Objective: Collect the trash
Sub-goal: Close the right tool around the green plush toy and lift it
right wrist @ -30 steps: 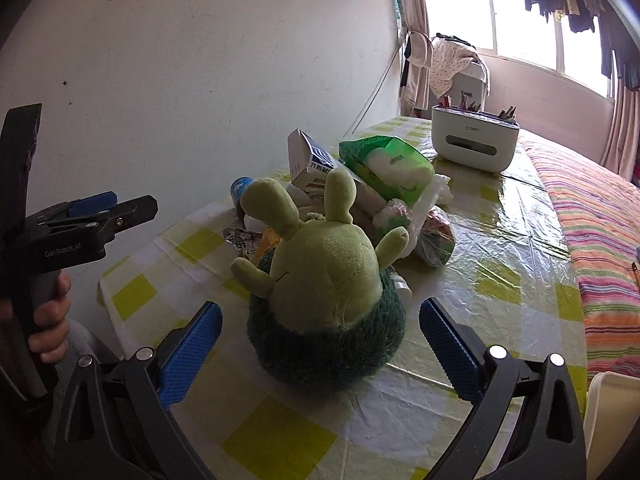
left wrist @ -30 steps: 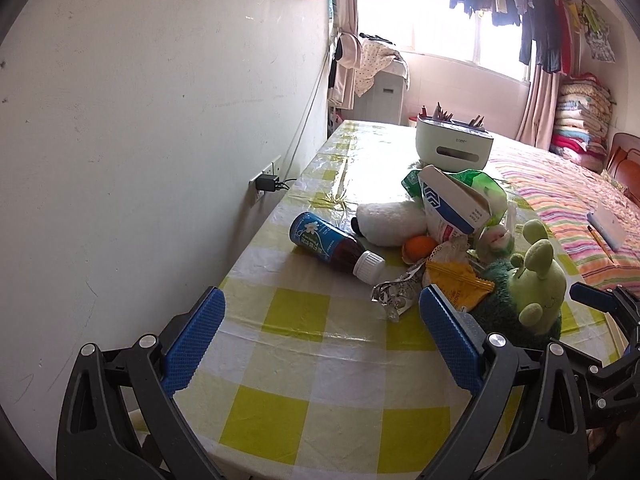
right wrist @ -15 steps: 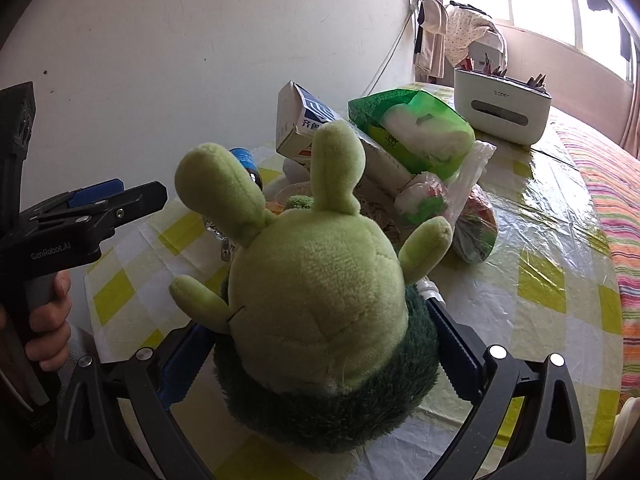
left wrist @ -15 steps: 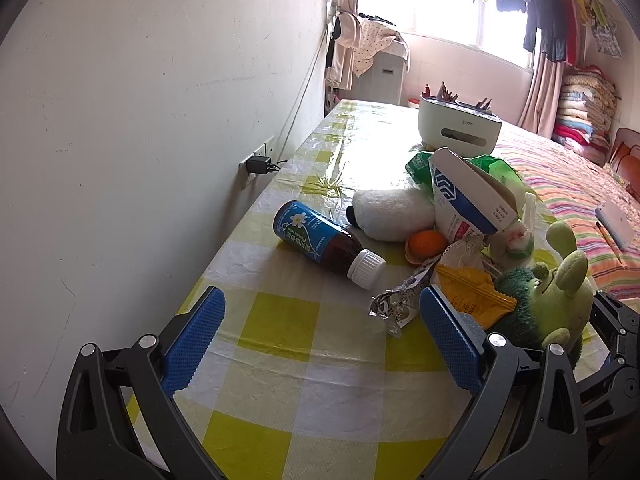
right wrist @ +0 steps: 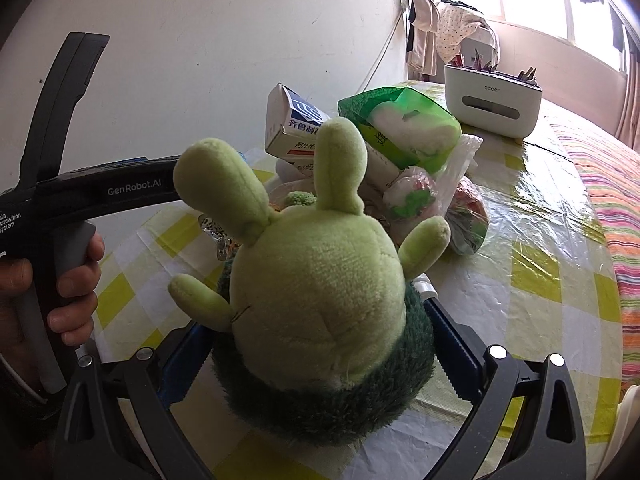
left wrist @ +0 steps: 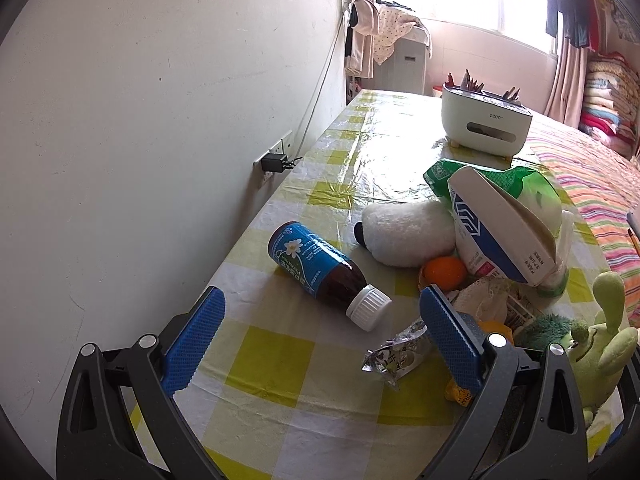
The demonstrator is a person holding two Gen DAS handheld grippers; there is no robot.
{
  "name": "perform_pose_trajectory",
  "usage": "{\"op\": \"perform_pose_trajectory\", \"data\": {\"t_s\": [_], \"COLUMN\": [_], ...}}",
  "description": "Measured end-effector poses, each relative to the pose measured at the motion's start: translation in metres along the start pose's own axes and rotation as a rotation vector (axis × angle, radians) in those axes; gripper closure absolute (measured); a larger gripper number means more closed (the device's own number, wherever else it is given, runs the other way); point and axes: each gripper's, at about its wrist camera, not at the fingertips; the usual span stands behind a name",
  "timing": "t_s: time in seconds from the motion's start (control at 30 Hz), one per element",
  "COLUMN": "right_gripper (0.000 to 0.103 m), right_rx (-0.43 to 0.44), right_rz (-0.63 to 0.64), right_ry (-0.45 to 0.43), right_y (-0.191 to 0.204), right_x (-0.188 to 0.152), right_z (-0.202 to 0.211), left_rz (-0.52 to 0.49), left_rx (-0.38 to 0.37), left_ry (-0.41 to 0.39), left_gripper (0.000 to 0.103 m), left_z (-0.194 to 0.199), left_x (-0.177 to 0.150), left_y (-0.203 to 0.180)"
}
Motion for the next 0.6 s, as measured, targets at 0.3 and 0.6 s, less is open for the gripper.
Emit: {"op": "perform_pose_trajectory", "data": {"t_s": [0.3, 0.6], "right_gripper": [0.006, 0.006], "right_rx": [-0.08, -0.221], "right_rz": [0.067, 0.02], "right_ry": [-0.106, -0.211], "right_y": [0.01, 0.0], "right_x": [-0.003, -0.014], "right_z": [0.025, 0.065], "left_rz": [0.013, -0.026], "left_rx": [0.005, -0.03], "left_ry": [-0.011, -0.068], "left_gripper": [0.007, 0.007], "left_z": [0.001, 0.02], "left_x": [-0.002, -0.01], "left_y": [0.003, -0.005]}}
Point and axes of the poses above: each gripper's, at about its wrist camera, not at the fingertips, and z roughly against the way its jaws point, y to its left, x to its top
